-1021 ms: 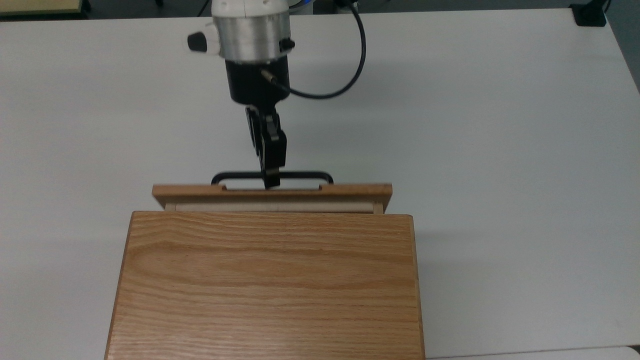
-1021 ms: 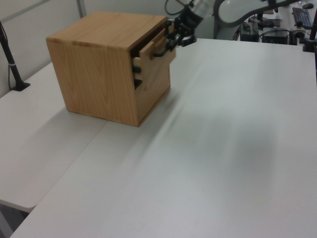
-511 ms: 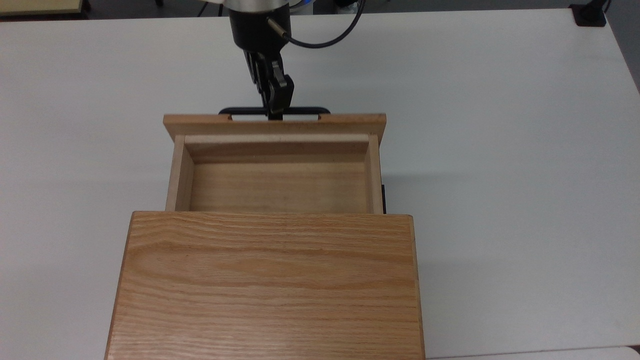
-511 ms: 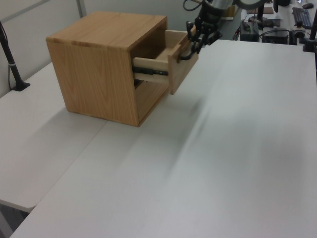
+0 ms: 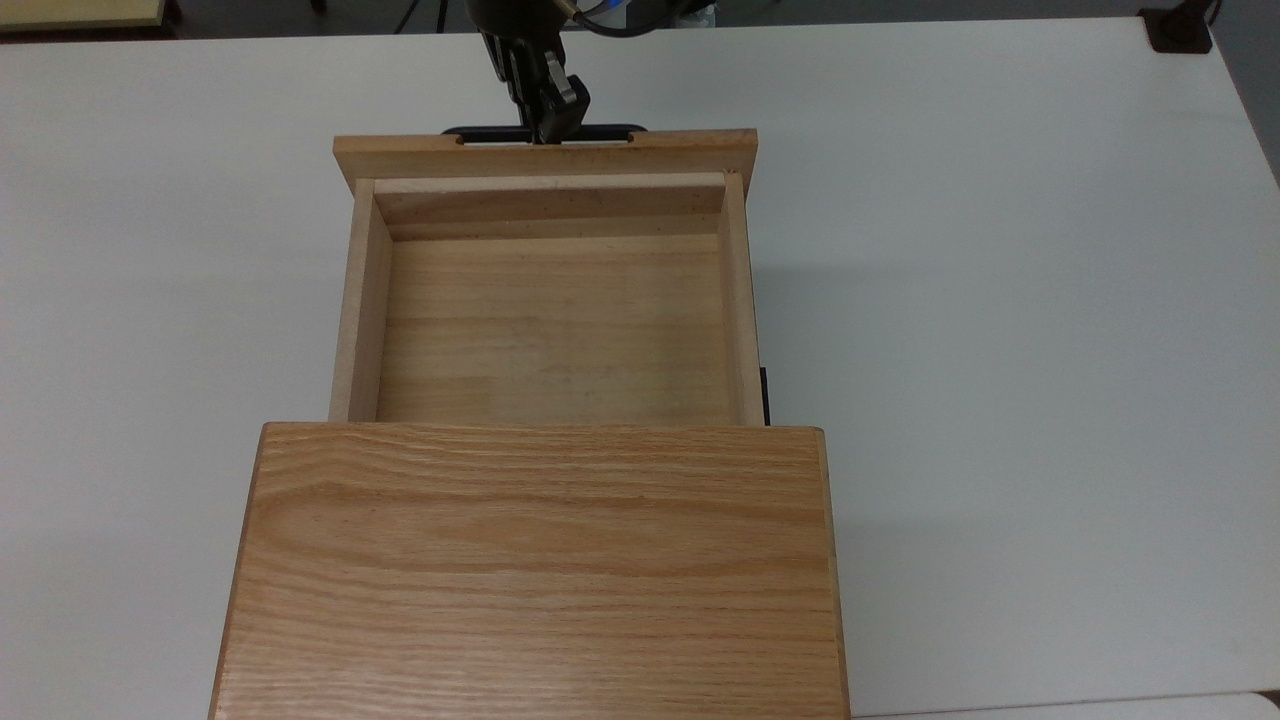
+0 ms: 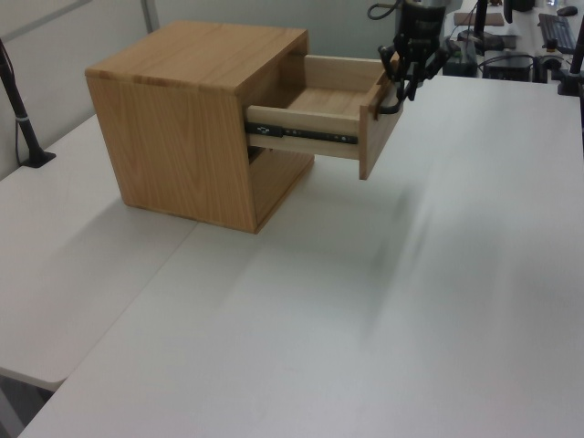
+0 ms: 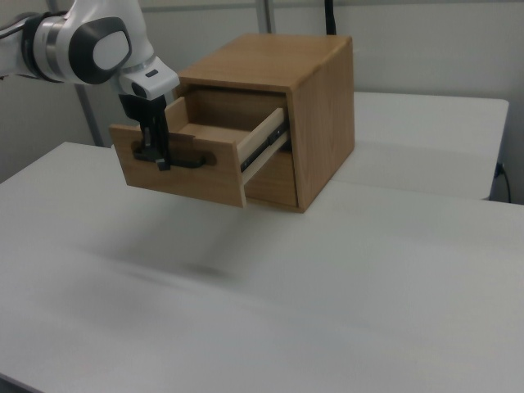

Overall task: Open the drawer by sliding it
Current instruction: 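Pull the handle outward, sliding the upper drawer out of the cabinet, then open the gripper and lift it off the drawer handle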

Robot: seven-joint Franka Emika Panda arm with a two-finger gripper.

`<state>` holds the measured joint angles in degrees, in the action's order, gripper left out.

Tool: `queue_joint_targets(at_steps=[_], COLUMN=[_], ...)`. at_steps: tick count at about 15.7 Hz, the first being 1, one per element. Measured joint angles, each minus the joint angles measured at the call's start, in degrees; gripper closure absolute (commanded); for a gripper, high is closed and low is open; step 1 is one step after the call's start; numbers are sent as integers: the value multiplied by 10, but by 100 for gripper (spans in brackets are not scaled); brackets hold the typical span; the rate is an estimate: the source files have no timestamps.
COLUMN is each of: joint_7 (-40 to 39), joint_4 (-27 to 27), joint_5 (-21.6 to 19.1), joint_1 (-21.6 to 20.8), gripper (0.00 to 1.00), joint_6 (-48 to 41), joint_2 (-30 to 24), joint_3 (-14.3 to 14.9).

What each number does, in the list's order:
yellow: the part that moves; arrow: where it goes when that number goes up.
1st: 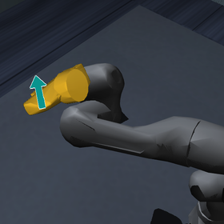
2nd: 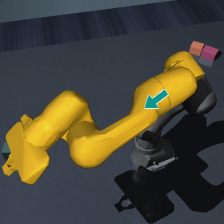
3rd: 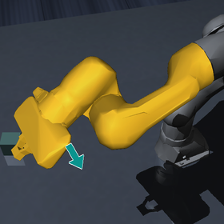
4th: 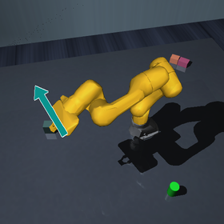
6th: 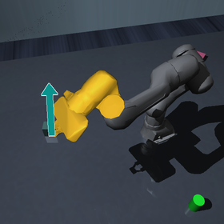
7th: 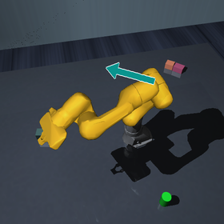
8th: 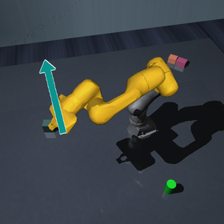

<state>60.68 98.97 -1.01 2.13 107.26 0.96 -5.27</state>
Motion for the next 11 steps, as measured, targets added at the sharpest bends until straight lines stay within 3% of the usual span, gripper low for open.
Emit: queue_joint_targets(at_steps=[2,3,4,11], joint_7=[-7,-7,-8,-62], joint_4=[1,2,2,-9], joint_5=[0,0,0,0], joint_1=[1,1,1,10], gripper=[84,50,5,0], joint_6=[-18,-22,-24,-41], joint_2=[-5,-6,-7,-44], joint_3=[0,0,0,2])
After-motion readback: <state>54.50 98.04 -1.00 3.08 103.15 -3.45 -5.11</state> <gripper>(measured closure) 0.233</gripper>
